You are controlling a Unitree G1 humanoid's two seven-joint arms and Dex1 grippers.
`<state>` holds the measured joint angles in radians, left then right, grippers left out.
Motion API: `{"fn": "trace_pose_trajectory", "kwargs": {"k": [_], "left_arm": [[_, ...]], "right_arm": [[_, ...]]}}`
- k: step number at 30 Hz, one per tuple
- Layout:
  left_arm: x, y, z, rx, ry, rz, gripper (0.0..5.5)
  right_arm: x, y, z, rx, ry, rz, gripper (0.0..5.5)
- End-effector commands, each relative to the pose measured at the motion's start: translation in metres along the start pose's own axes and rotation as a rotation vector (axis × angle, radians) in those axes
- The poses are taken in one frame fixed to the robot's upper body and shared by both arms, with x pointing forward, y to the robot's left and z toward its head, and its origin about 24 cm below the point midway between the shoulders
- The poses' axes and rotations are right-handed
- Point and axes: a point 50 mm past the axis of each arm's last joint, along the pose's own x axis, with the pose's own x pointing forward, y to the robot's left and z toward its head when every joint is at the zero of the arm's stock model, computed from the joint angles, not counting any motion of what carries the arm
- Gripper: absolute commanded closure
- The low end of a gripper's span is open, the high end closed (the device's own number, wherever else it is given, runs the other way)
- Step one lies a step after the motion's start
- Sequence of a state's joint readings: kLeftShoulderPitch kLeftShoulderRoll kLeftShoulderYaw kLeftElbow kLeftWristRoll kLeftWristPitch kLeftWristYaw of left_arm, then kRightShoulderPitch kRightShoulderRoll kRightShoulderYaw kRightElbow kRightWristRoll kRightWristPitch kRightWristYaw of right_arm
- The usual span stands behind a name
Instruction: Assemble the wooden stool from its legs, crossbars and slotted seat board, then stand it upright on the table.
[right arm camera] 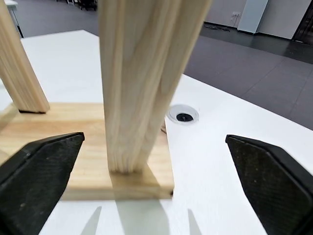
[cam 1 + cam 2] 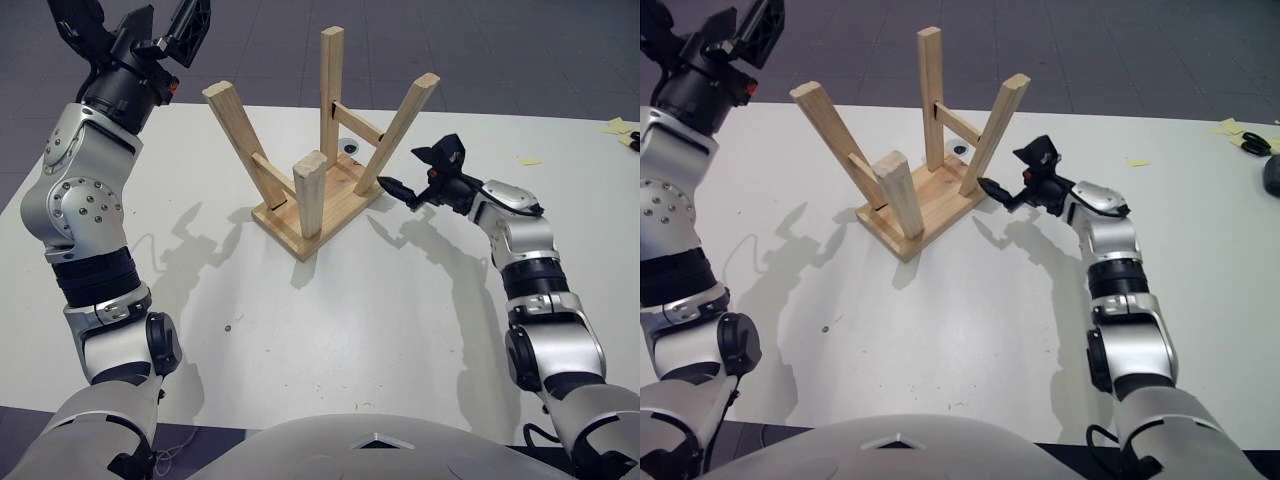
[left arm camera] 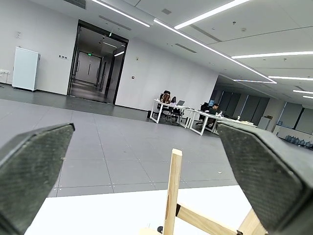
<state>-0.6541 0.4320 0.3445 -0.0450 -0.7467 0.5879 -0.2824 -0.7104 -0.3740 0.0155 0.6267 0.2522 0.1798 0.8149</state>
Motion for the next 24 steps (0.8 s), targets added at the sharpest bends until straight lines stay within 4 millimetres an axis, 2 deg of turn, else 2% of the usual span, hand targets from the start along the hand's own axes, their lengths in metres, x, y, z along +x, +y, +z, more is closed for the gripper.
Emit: {"fn": "trace_pose_trajectory", "kwargs": {"k": [1, 5, 11, 14, 18, 22, 24], "left_arm": [[0.005, -0.005, -0.005, -0.006, 0.02, -0.027, 0.1], [0.004, -0.005, -0.007, -0.003, 0.03, -0.026, 0.1], [-0.001, -0.006, -0.012, 0.001, 0.047, -0.017, 0.1], [-0.003, -0.007, -0.008, 0.015, 0.052, -0.038, 0.1], [-0.008, -0.001, -0.006, 0.038, 0.073, -0.031, 0.1], [-0.014, 0.007, -0.003, 0.07, 0.086, -0.015, 0.1], [-0.019, 0.016, 0.009, 0.083, 0.063, -0.014, 0.1]], "right_arm": [[0.013, -0.005, 0.03, 0.017, -0.105, 0.054, 0.12], [0.006, 0.006, 0.03, 0.067, -0.063, 0.249, 0.12], [-0.029, 0.037, 0.008, 0.169, 0.089, 0.531, 0.12], [-0.049, 0.05, -0.005, 0.18, 0.143, 0.542, 0.12], [-0.071, 0.07, -0.008, 0.247, 0.119, 0.544, 0.12], [-0.074, 0.077, -0.012, 0.261, 0.066, 0.429, 0.12], [-0.074, 0.074, -0.013, 0.262, 0.028, 0.345, 0.12]]}}
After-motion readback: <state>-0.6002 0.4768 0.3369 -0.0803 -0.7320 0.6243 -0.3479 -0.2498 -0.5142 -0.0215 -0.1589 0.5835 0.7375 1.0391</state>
